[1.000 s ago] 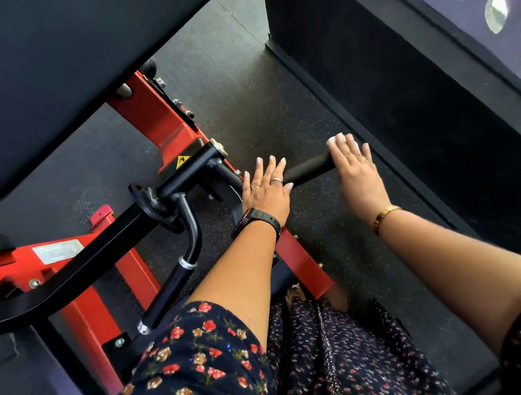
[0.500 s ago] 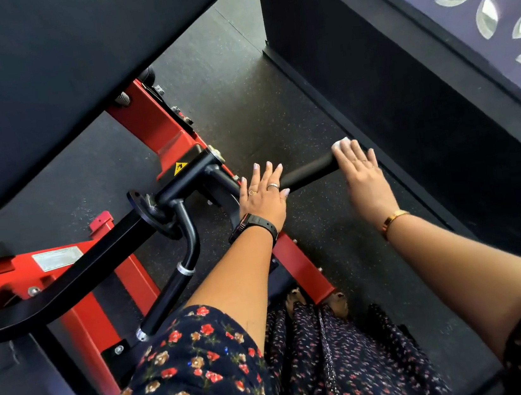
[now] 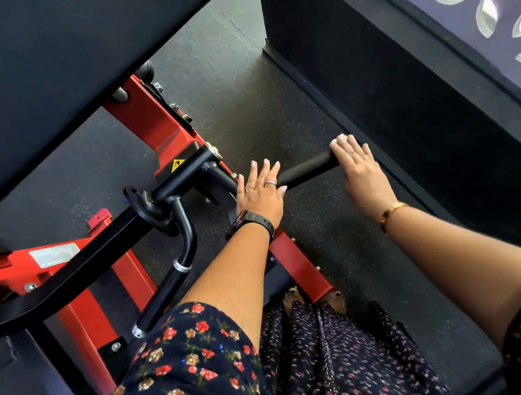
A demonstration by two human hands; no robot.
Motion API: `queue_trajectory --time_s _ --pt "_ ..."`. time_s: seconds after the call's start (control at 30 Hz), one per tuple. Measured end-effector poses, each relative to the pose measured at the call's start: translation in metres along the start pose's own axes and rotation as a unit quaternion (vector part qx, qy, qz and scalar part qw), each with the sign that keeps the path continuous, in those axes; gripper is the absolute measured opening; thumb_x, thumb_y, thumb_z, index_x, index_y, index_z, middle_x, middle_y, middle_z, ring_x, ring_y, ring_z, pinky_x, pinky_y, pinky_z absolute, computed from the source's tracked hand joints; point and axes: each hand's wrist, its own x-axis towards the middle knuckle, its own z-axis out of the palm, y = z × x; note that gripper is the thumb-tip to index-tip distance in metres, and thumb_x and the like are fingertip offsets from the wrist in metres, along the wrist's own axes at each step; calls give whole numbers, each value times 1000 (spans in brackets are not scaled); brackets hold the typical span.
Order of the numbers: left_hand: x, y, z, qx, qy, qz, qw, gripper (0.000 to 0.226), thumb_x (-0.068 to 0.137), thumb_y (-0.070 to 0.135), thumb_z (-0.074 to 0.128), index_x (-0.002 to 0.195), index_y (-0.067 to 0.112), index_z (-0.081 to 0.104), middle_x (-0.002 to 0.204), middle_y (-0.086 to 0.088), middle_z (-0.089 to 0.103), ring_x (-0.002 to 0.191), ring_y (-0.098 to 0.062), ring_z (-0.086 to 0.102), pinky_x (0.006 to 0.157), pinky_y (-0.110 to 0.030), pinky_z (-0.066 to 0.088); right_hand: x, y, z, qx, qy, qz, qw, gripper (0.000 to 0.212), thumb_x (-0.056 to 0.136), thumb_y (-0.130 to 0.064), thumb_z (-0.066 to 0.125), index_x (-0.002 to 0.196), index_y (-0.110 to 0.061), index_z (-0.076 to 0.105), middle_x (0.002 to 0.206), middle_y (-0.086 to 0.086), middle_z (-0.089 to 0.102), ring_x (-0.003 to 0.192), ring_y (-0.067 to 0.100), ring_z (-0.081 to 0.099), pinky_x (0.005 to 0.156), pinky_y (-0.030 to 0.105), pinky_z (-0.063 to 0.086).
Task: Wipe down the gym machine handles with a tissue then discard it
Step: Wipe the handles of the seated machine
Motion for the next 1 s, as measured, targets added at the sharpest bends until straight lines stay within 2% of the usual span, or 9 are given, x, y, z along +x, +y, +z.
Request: queue_trajectory --time_s 0.07,0.17,0.27,0.4,0.63,0.73,0.83,0.93,1.0 --pt "0 0 0 1 2 2 1000 54 105 40 27 154 32 7 163 8 1 149 -15 -10 118 -38 -10 22 -1 -9 -13 -27 -1 1000 65 84 21 39 144 -5 38 153 12 33 146 28 17 120 42 6" --pt "0 -1 -1 0 0 2 1000 54 105 39 28 154 31 7 163 8 2 149 -15 -10 118 -39 -9 32 -3 -14 -20 -56 3 998 68 83 21 39 145 -6 36 153 12 31 147 27 14 120 43 7" --pt "-1 1 -1 0 -1 3 1000 54 105 39 27 155 30 8 163 7 2 149 -15 -10 118 -39 -10 3 -5 -4 2 1 20 1000 77 80 26 37 150 -5 23 158 15 18 147 29 9 120 47 9" --pt "0 2 -3 0 0 -3 1000 54 105 38 28 155 30 8 163 8 2 149 -15 -10 118 -38 -10 -35 -8 15 21 29 27 999 85 78 28 43 151 -5 16 158 13 13 145 24 5 118 40 4" --pt "0 2 -2 2 0 0 1000 55 105 39 27 154 31 6 163 8 2 149 -15 -10 118 -39 -10 23 -1 -6 10 -25 -4 1000 67 82 22 40 143 -5 38 152 12 34 146 29 17 120 44 9" --pt "-1 1 -2 2 -1 2 1000 55 105 39 27 155 31 6 163 8 1 149 -15 -10 118 -39 -10 29 -1 -7 117 -45 114 986 60 88 14 36 140 -15 41 147 8 39 139 29 32 115 43 27" --pt "-1 1 -2 -2 -1 0 1000 55 105 39 28 154 31 7 163 9 2 149 -15 -10 117 -38 -11 5 -14 1 261 0 255 931 66 90 8 37 147 -25 32 149 8 39 131 28 44 108 45 37" --pt "-1 2 -3 -5 3 -2 1000 54 105 38 28 155 30 7 163 9 1 149 -15 -10 117 -38 -12 -13 -28 4 274 58 232 931 69 88 15 36 149 -17 31 154 7 31 142 21 29 117 37 24" --pt "-1 2 -3 -8 3 1 1000 54 105 38 29 154 31 8 163 9 1 149 -15 -11 117 -37 -13 -4 -31 -1 281 73 214 933 62 88 14 39 144 -13 39 151 6 36 140 20 32 117 36 25"
